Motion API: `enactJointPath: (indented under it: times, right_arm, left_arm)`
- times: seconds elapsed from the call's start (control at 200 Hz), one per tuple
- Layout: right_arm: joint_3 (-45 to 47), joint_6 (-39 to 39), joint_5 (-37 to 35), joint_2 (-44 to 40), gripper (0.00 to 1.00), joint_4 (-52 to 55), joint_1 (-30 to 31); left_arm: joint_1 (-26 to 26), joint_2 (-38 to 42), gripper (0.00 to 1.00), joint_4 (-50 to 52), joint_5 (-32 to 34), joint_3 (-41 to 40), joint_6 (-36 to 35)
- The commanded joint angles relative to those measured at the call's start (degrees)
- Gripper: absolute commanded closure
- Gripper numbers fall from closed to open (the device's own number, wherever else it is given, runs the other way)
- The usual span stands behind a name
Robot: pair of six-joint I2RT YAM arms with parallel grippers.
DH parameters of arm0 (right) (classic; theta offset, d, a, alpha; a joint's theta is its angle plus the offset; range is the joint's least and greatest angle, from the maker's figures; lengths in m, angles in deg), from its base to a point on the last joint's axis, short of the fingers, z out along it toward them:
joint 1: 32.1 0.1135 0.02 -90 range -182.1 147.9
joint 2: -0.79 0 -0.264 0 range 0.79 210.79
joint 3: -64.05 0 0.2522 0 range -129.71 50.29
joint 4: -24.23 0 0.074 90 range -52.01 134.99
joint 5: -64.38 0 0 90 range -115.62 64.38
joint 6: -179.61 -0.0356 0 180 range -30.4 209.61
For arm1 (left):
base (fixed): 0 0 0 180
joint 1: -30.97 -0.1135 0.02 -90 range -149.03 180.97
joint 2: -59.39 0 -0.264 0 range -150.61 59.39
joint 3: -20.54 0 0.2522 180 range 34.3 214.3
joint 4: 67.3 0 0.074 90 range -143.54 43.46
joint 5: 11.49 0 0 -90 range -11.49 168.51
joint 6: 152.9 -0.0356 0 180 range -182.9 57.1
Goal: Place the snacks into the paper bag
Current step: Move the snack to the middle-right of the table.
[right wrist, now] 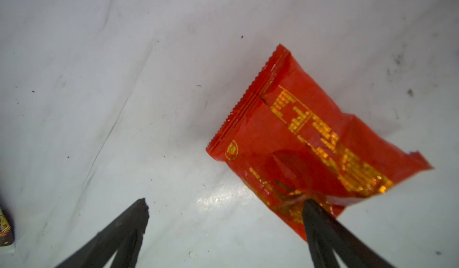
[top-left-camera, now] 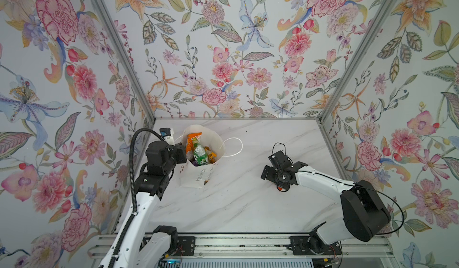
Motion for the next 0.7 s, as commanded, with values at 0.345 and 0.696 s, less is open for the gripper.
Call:
enactJointPath:
  times: [0.345, 0.696]
  right_arm:
    - [10.75, 0.88, -1.04, -14.19, 0.07, 0.08, -5.39]
    - [12.6, 4.21, 0.02, -10.46, 0.15, -2.5, -6.99]
  left_arm:
    - [0.26, 0.42, 1.0, -1.33, 2.12, -0.56, -0.93]
    - [0.31, 1.12, 1.0, -1.44, 3.55, -0.87, -1.01]
